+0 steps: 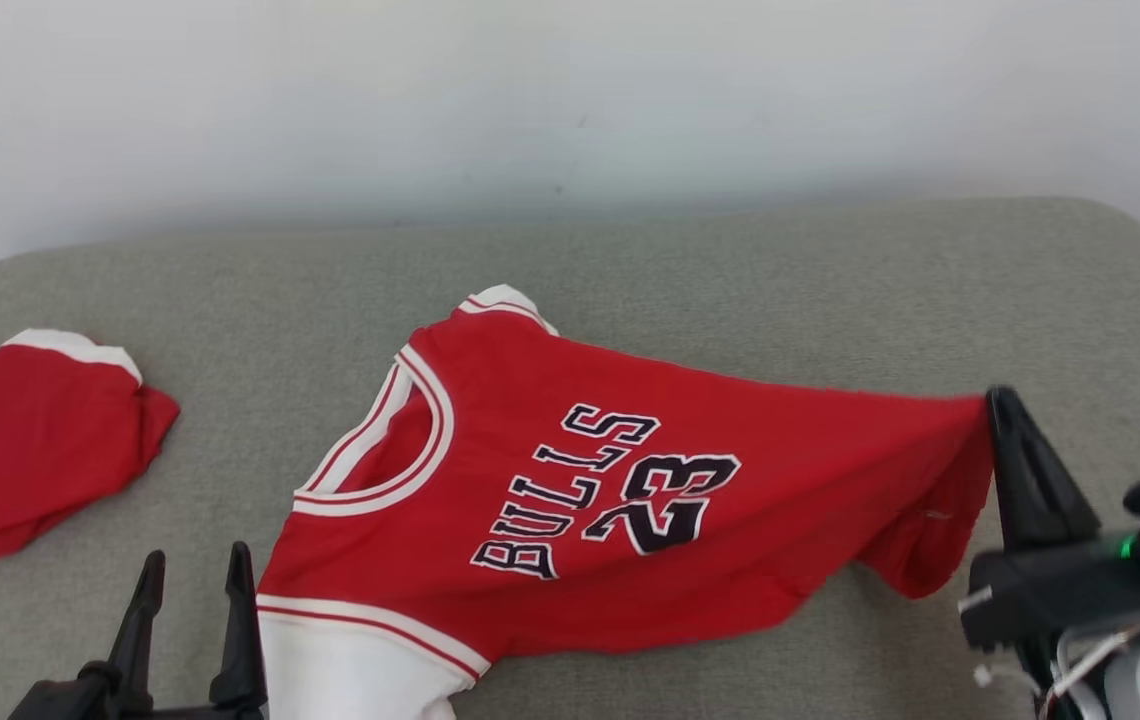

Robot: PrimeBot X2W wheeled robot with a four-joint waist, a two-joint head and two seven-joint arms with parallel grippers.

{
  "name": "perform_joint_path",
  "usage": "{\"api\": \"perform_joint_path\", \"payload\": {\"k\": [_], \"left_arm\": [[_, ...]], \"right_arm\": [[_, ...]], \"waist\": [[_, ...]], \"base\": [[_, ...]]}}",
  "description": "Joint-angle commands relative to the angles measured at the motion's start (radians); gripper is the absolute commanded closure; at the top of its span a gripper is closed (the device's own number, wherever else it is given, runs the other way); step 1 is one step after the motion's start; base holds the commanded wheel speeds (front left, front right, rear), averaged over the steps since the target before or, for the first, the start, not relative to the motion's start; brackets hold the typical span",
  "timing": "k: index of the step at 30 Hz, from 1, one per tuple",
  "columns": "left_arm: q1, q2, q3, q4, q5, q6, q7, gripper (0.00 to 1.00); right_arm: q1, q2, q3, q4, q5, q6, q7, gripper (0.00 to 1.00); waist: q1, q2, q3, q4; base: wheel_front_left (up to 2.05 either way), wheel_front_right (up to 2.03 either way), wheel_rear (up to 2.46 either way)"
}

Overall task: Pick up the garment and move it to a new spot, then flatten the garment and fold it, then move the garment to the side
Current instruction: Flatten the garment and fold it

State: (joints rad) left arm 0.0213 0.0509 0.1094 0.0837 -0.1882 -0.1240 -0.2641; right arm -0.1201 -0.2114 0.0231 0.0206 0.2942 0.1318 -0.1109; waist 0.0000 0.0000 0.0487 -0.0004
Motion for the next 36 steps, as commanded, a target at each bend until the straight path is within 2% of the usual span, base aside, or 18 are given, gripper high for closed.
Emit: {"api": "perform_joint_path", "payload": {"k": [1,7,12,18,19,20,21,22,25,30,33,36], "left_arm": [[-0.014,-0.001,-0.004,0.003,-0.010,-0.001,0.000,0.00],[-0.050,-0.001,-0.031,0.016,-0.024,0.004,0.000,0.00],[-0.081,0.000,-0.063,0.023,-0.031,0.007,0.000,0.00],[-0.114,0.000,-0.077,0.032,-0.042,0.007,0.000,0.00],[-0.118,0.000,-0.078,0.033,-0.043,0.007,0.000,0.00],[-0.121,0.000,-0.079,0.035,-0.044,0.008,0.000,0.00],[-0.125,-0.001,-0.082,0.038,-0.045,0.008,0.000,0.00],[-0.130,0.000,-0.083,0.041,-0.046,0.008,0.000,0.00],[-0.141,0.000,-0.084,0.044,-0.046,0.009,0.000,0.00],[-0.131,-0.001,-0.069,0.041,-0.035,0.009,0.000,0.00],[-0.113,0.000,-0.050,0.035,-0.023,0.009,0.000,0.00],[-0.105,-0.001,-0.027,0.030,-0.010,0.006,0.000,0.00]], "right_arm": [[-0.040,-0.015,0.005,0.015,-0.011,-0.002,0.006,1.00],[-0.247,-0.067,0.048,0.157,-0.035,-0.002,0.014,1.00],[-0.440,-0.102,0.107,0.347,-0.068,-0.002,0.004,1.00],[-0.651,-0.090,0.178,0.614,-0.093,-0.002,-0.044,1.00],[-0.676,-0.085,0.191,0.665,-0.097,-0.002,-0.045,0.98],[-0.697,-0.081,0.207,0.710,-0.103,-0.002,-0.047,0.51],[-0.720,-0.074,0.217,0.750,-0.100,-0.002,-0.059,0.10],[-0.738,-0.071,0.230,0.789,-0.103,-0.002,-0.068,0.00],[-0.775,-0.053,0.255,0.872,-0.094,-0.002,-0.105,0.00],[-0.779,-0.041,0.272,0.919,-0.065,-0.002,-0.143,0.00],[-0.743,-0.033,0.271,0.903,-0.029,-0.002,-0.154,0.00],[-0.685,-0.043,0.260,0.826,-0.003,-0.002,-0.155,0.00]], "waist": [[0.0000,0.0000,0.026,0.030],[0.0000,0.0000,0.075,0.098],[0.0000,0.0000,0.111,0.148],[0.0000,0.0000,0.147,0.172],[0.0000,0.0000,0.150,0.173],[0.0000,0.0000,0.153,0.175],[0.0000,0.0000,0.155,0.175],[0.0000,0.0000,0.156,0.176],[0.0000,0.0000,0.156,0.169],[0.0000,0.0000,0.142,0.140],[0.0000,0.0000,0.124,0.109],[0.0000,0.0000,0.109,0.078]], "base": [[0.00,0.00,0.00],[0.00,0.00,0.00],[0.00,0.00,0.00],[0.00,0.00,0.00],[0.00,0.00,0.00],[0.00,0.00,0.00],[0.00,0.00,0.00],[0.00,0.00,0.00],[0.00,0.00,0.00],[0.00,0.00,0.00],[0.00,0.00,0.00],[0.00,0.00,0.00]]}}
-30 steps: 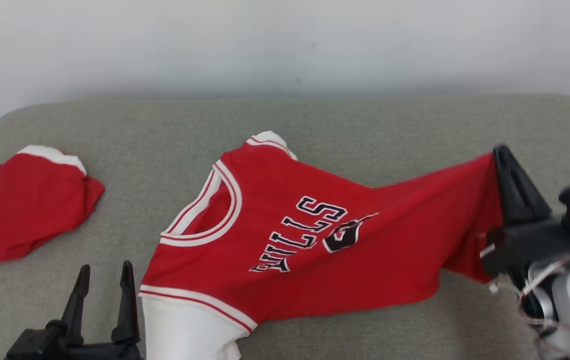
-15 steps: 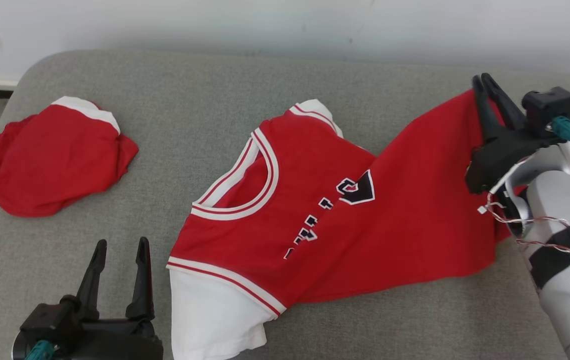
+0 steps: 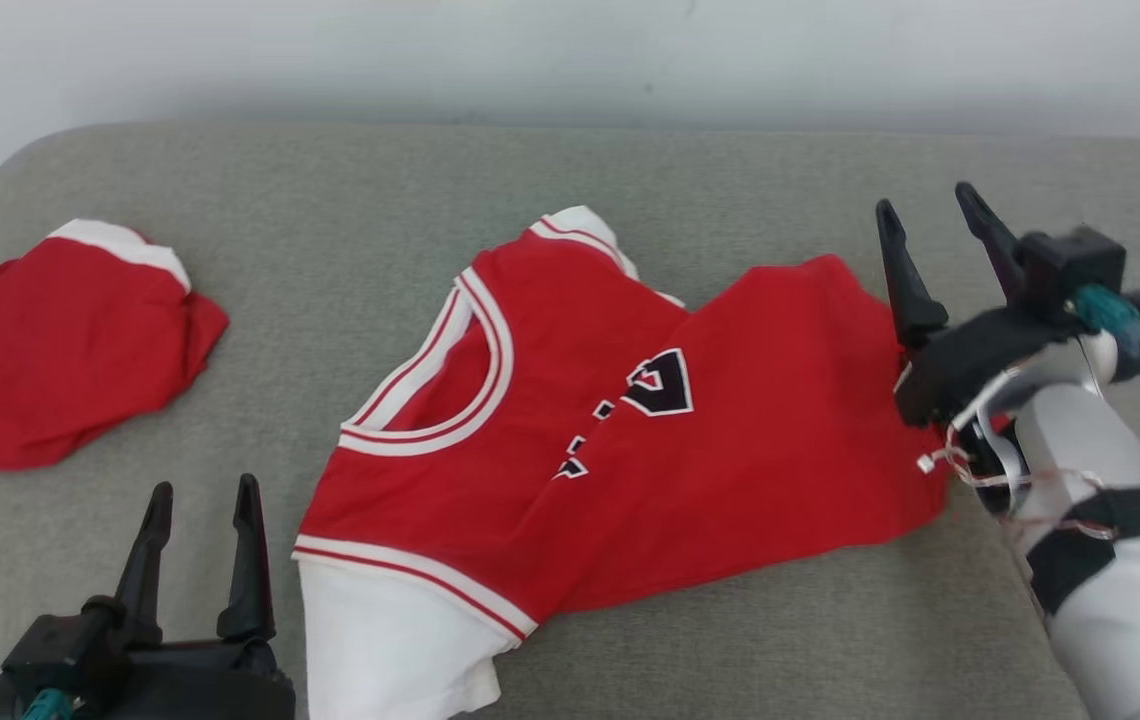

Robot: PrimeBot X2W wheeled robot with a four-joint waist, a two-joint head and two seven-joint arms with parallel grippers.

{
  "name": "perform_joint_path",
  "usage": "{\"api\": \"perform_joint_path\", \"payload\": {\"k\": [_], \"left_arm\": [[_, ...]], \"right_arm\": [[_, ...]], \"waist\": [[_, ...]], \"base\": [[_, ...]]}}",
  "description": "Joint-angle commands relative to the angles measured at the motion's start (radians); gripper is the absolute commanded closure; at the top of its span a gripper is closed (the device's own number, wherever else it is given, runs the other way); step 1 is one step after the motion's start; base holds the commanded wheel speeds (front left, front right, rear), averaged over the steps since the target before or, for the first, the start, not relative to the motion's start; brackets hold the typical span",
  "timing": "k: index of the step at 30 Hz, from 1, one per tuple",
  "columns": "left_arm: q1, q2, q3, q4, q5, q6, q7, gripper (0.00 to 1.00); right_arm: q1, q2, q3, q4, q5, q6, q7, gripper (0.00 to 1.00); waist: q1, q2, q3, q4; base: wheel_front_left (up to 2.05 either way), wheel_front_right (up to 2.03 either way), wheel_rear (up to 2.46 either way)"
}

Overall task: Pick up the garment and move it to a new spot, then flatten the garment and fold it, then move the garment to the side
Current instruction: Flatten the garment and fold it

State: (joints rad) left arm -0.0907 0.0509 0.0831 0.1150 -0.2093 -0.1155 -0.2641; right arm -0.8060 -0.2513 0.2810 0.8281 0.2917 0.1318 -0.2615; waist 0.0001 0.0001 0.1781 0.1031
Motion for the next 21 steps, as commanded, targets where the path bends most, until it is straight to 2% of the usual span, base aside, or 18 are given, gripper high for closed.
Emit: {"api": "perform_joint_path", "payload": {"k": [1,7,12,17,21], "left_arm": [[0.014,-0.001,0.004,-0.004,0.015,-0.003,0.000,0.00],[0.040,-0.001,0.033,-0.020,0.022,-0.006,0.000,0.00],[0.056,0.000,0.040,-0.026,0.027,-0.005,0.000,0.00],[0.067,0.000,0.041,-0.034,0.030,-0.006,0.000,0.00],[0.066,0.000,0.036,-0.031,0.034,-0.007,0.000,0.00]], "right_arm": [[0.034,-0.007,-0.006,-0.012,0.005,-0.002,-0.004,0.00],[0.246,-0.019,-0.052,-0.183,0.018,-0.002,-0.003,0.00],[0.428,-0.002,-0.101,-0.288,0.021,-0.002,-0.003,0.00],[0.548,0.028,-0.124,-0.335,0.021,-0.002,-0.003,0.00],[0.564,0.038,-0.128,-0.319,0.021,-0.002,-0.003,0.00]], "waist": [[-0.0001,-0.0001,-0.026,-0.033],[-0.0001,-0.0001,-0.051,-0.076],[-0.0001,-0.0001,-0.064,-0.092],[-0.0001,-0.0001,-0.070,-0.103],[-0.0001,-0.0001,-0.068,-0.099]], "base": [[0.00,0.00,0.00],[0.00,0.00,0.00],[0.00,0.00,0.00],[0.00,0.00,0.00],[0.00,0.00,0.00]]}}
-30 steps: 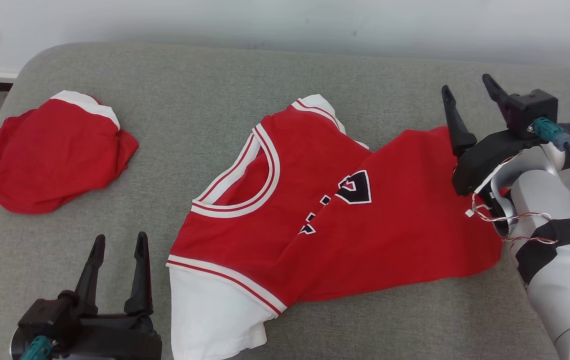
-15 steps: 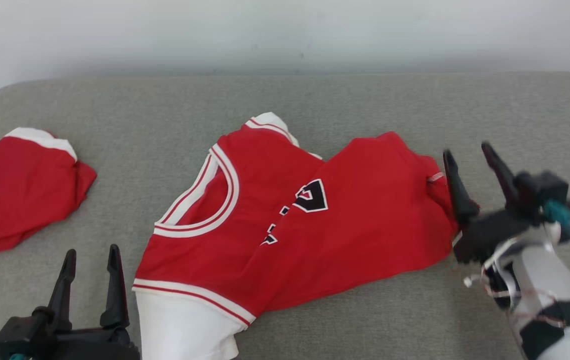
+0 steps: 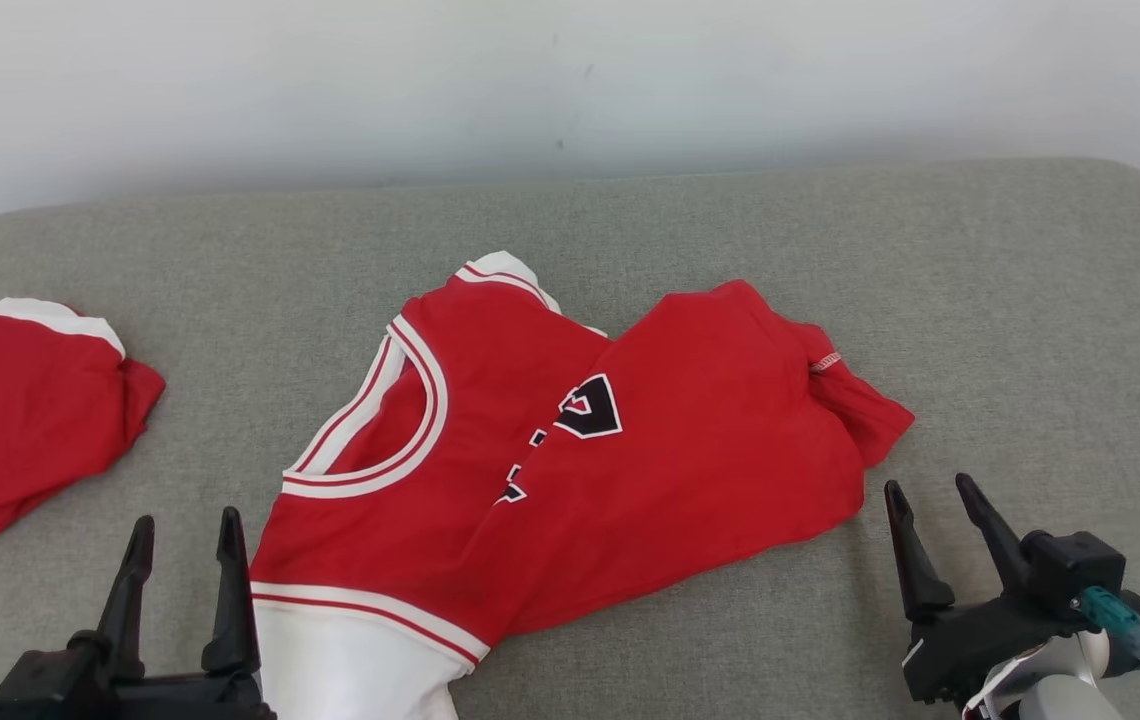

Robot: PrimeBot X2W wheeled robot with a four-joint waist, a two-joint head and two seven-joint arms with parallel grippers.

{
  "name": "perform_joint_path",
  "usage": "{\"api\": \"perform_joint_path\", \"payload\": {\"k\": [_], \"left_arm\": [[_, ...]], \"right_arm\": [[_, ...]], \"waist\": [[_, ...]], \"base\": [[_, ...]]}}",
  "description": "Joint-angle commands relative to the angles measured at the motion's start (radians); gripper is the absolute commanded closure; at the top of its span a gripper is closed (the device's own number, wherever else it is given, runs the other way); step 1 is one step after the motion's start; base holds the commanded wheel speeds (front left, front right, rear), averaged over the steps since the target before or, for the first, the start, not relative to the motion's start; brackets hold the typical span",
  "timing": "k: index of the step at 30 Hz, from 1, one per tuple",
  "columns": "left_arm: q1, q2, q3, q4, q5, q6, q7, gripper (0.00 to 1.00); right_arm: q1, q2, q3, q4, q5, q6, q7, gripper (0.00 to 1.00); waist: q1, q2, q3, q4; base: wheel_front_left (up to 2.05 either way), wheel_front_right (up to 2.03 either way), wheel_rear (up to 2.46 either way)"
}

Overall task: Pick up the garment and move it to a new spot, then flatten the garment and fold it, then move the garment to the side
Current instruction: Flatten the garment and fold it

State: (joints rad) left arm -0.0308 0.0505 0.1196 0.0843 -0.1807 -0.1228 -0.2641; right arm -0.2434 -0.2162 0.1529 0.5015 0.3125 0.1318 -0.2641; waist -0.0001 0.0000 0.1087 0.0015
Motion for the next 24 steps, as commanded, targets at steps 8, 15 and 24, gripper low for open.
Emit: {"api": "perform_joint_path", "payload": {"k": [8,15,24], "left_arm": [[-0.009,0.000,-0.015,0.000,0.014,-0.004,0.000,0.00],[-0.007,0.000,-0.017,-0.002,0.016,-0.005,0.000,0.00],[-0.028,0.000,-0.009,0.014,0.015,-0.005,0.000,0.00]], "right_arm": [[-0.059,0.022,0.011,0.131,-0.022,-0.002,0.000,0.00],[-0.111,0.036,0.004,0.251,-0.031,-0.002,0.000,0.00],[-0.150,0.064,0.014,0.368,-0.004,-0.002,0.000,1.00]], "waist": [[0.0001,0.0000,0.020,0.038],[0.0001,0.0000,0.033,0.060],[0.0001,0.0000,0.040,0.071]], "base": [[0.00,0.00,0.00],[0.00,0.00,0.00],[0.00,0.00,0.00]]}}
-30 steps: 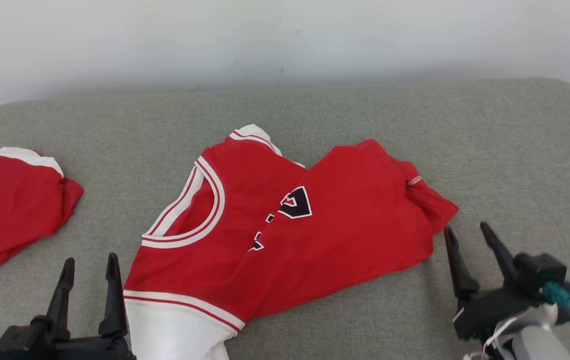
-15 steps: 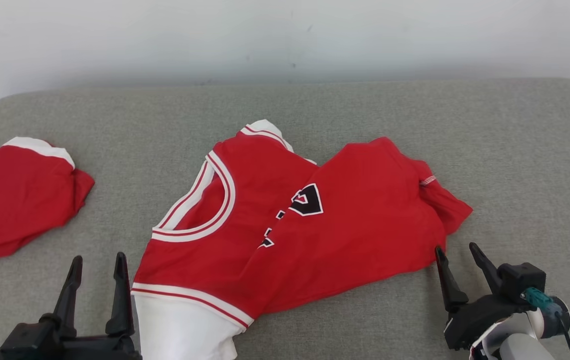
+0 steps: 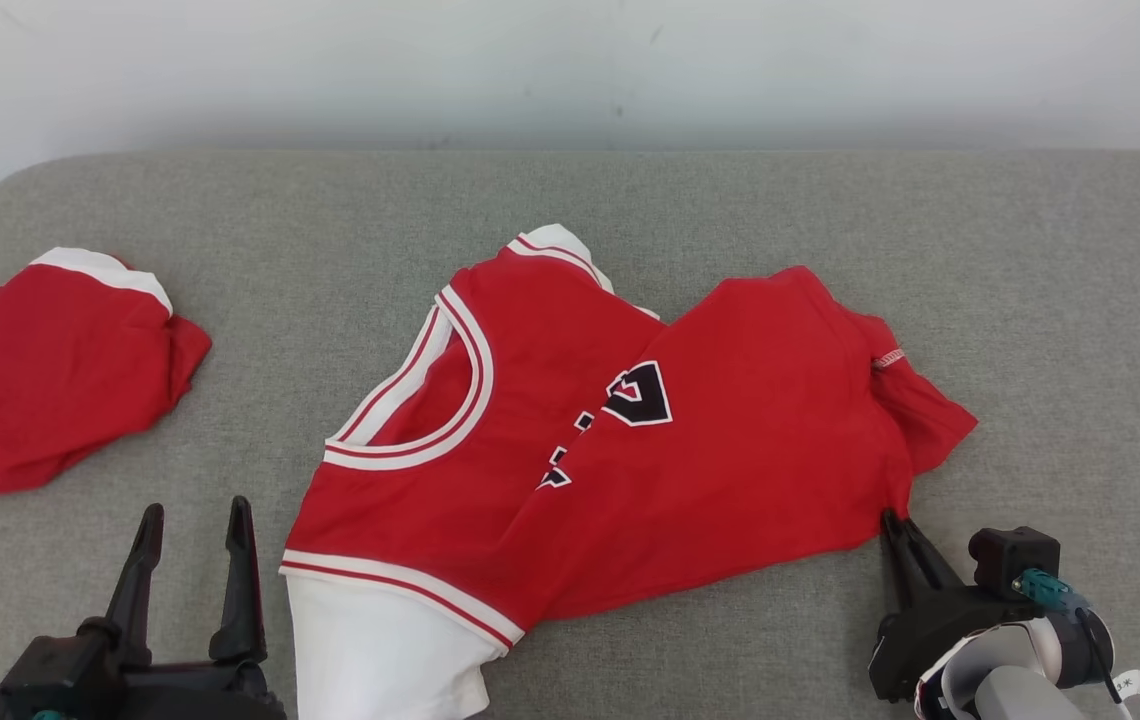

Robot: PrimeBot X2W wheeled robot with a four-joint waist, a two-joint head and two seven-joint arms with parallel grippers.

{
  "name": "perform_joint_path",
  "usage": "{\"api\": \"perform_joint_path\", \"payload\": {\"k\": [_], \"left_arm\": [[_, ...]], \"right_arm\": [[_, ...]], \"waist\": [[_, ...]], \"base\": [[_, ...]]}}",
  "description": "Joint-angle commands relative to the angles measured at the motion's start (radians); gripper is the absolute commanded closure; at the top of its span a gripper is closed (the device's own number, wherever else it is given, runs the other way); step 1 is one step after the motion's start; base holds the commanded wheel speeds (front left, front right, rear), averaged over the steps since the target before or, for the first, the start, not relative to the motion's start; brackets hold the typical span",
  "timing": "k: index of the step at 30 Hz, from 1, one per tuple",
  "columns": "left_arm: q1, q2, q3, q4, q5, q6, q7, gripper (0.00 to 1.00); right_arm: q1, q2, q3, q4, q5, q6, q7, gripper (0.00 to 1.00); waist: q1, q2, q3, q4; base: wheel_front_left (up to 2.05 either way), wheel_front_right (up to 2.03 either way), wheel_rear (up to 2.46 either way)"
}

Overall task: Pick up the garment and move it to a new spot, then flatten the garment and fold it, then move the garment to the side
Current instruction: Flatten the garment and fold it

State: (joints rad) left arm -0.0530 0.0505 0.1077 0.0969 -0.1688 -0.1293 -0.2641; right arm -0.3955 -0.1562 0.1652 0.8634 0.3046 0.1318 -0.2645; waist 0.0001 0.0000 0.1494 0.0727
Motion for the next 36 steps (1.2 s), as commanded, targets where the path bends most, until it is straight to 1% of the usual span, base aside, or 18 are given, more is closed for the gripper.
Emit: {"api": "perform_joint_path", "payload": {"k": [1,7,8,13,19,22,23,24,30,36], "left_arm": [[-0.006,0.000,0.003,0.002,0.002,0.002,0.000,0.00],[0.024,0.000,0.004,0.011,-0.002,0.001,0.000,0.00],[0.033,0.000,0.005,0.013,-0.005,0.001,0.000,0.00],[0.061,0.000,0.009,0.010,-0.015,0.005,0.000,0.00],[0.085,0.000,0.005,0.005,-0.020,0.013,0.000,0.00],[0.095,0.000,0.009,0.003,-0.023,0.015,0.000,0.00],[0.098,0.000,0.009,0.003,-0.024,0.015,0.000,0.00],[0.100,0.000,0.009,0.003,-0.024,0.015,0.000,0.00],[0.107,0.000,0.012,0.001,-0.018,0.014,0.000,0.00],[0.114,0.000,0.024,-0.008,-0.012,0.015,0.000,0.00]], "right_arm": [[0.000,0.004,0.002,0.005,0.005,-0.002,0.000,1.00],[0.058,-0.001,-0.027,-0.080,0.014,-0.002,0.000,1.00],[0.089,-0.001,-0.039,-0.132,0.022,-0.002,0.000,1.00],[0.200,-0.002,-0.056,-0.291,0.028,-0.002,0.000,1.00],[0.342,-0.009,-0.082,-0.438,0.034,-0.002,0.021,1.00],[0.403,0.006,-0.109,-0.500,0.049,-0.002,0.050,1.00],[0.419,0.005,-0.118,-0.515,0.049,-0.002,0.058,0.49],[0.431,0.003,-0.122,-0.526,0.043,-0.002,0.065,0.00],[0.455,0.016,-0.147,-0.588,0.016,-0.002,0.067,0.00],[0.430,0.023,-0.150,-0.642,-0.029,-0.002,0.044,0.00]], "waist": [[-0.0001,0.0000,-0.003,-0.001],[-0.0001,0.0000,-0.043,-0.021],[-0.0001,0.0000,-0.061,-0.031],[-0.0001,0.0000,-0.092,-0.063],[-0.0001,0.0000,-0.115,-0.095],[-0.0001,0.0000,-0.123,-0.110],[-0.0001,0.0000,-0.124,-0.114],[-0.0001,0.0000,-0.126,-0.117],[-0.0001,0.0000,-0.138,-0.131],[-0.0001,0.0000,-0.147,-0.135]], "base": [[0.00,0.00,0.00],[0.00,0.00,0.00],[0.00,0.00,0.00],[0.00,0.00,0.00],[0.00,0.00,0.00],[0.00,0.00,0.00],[0.00,0.00,0.00],[0.00,0.00,0.00],[0.00,0.00,0.00],[0.00,0.00,0.00]]}}
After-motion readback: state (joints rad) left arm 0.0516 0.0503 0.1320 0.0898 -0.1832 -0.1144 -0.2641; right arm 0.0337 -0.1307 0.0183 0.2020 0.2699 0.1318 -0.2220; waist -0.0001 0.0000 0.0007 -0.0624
